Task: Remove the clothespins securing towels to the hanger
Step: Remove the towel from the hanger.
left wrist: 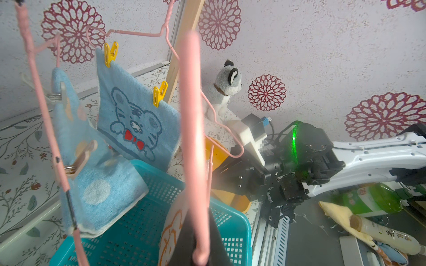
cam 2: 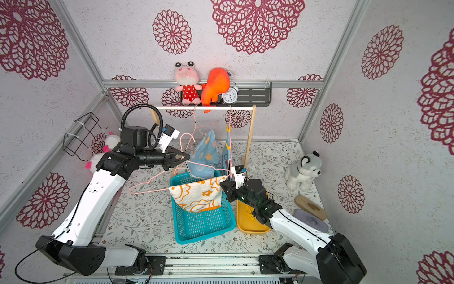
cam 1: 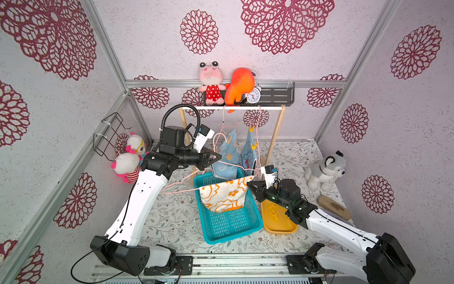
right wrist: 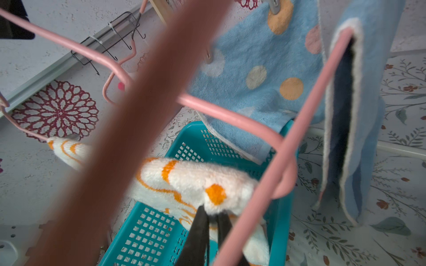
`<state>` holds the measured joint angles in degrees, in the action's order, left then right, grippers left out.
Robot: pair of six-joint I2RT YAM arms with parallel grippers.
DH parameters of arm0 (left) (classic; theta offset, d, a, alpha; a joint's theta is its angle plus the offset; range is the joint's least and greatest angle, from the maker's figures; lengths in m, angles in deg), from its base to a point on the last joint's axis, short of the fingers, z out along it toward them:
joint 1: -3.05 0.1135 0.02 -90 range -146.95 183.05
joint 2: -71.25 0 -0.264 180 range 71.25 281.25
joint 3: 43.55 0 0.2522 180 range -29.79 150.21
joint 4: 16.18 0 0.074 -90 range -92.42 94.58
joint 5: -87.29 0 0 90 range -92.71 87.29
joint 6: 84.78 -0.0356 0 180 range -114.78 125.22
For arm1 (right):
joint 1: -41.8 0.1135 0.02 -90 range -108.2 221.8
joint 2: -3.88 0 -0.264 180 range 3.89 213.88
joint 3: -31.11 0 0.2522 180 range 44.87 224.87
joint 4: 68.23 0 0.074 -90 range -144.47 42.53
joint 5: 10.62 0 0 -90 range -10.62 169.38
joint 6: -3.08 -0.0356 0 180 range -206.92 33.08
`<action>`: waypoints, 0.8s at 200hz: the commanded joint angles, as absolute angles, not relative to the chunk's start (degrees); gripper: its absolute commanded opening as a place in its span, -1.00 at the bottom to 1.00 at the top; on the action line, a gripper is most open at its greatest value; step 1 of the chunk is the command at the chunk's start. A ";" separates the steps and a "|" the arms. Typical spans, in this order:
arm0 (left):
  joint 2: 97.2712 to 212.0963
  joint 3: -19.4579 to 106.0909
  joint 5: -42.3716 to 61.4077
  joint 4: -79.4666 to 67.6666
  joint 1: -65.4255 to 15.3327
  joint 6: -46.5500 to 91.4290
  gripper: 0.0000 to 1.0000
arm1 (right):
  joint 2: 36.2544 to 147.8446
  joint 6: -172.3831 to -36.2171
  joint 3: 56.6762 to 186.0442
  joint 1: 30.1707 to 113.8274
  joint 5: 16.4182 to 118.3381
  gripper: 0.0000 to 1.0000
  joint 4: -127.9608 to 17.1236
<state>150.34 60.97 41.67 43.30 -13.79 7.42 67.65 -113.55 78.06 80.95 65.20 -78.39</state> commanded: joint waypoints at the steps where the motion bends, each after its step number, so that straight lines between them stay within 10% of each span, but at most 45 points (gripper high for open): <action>1: 149.65 61.83 42.29 41.74 -13.82 7.50 -1.00 | 65.38 -112.96 78.98 81.60 65.64 -0.87 -78.80; 160: 151.75 60.30 34.03 40.94 -13.70 7.24 -1.00 | 68.03 -90.10 104.18 96.68 77.27 -1.00 -40.13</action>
<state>151.13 60.86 36.10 43.23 -13.79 7.61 65.07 -99.04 95.63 94.50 71.72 -52.21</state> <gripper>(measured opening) 0.077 0.047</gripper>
